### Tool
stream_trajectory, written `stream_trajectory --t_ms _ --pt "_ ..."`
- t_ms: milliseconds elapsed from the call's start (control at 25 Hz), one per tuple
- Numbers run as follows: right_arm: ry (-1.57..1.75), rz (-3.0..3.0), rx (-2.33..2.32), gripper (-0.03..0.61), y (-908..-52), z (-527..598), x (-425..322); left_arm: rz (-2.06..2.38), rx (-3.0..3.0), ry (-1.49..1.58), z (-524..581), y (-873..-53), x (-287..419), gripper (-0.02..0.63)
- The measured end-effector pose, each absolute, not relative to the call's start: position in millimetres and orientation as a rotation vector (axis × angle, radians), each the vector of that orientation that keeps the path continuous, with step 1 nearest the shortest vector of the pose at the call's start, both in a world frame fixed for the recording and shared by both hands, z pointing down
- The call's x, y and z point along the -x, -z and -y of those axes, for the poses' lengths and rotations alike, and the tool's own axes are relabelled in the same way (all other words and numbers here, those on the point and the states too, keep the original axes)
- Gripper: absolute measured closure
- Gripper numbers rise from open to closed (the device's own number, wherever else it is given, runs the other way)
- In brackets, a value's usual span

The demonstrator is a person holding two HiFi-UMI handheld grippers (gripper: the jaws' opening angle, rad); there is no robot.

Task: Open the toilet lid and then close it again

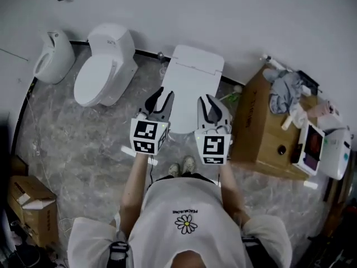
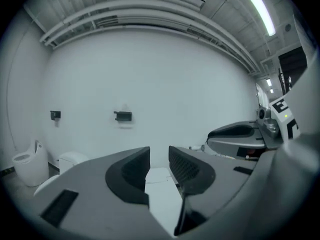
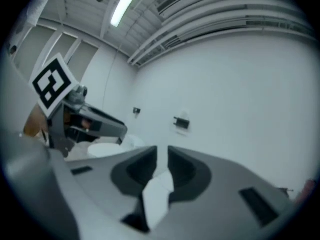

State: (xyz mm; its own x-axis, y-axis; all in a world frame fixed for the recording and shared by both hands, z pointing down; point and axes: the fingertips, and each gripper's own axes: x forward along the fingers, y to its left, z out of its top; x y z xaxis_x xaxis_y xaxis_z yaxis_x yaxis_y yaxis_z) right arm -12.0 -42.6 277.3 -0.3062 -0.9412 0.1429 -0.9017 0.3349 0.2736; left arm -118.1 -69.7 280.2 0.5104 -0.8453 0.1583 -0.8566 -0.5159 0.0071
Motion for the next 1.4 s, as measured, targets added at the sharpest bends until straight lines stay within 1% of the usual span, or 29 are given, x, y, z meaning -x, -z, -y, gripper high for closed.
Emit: stream_trajectory --t_ms 40,160,240,360,520,720,1120,1400 --pt "0.23 2.349 -1.644 0.495 -268 34 15 1.523 -2.655 -0.153 59 -267 119 0.476" --pt "0.285 2.413 -1.62 0.495 -248 14 24 1.568 -2.701 -0.047 33 -236 118 0.511" --pt "0.285 2.441 -1.611 0.495 -242 4 27 1.632 -2.739 -0.013 19 -222 115 0.551" --pt "0.265 2.501 -1.617 0.523 -236 -9 27 1.705 -2.73 0.049 2 -215 112 0.58" --pt "0.208 2.574 -1.608 0.548 -235 -16 29 1.809 -2.653 0.064 -5 -221 120 0.588" --pt "0.158 2.61 -1.594 0.549 -234 -16 33 1.833 -2.633 0.097 -6 -216 127 0.588" --pt "0.184 2.604 -1.636 0.549 -227 -15 31 1.868 -2.621 0.124 -6 -202 138 0.588" --pt "0.186 2.583 -1.643 0.549 -232 -19 31 1.85 -2.607 0.104 -7 -209 140 0.588"
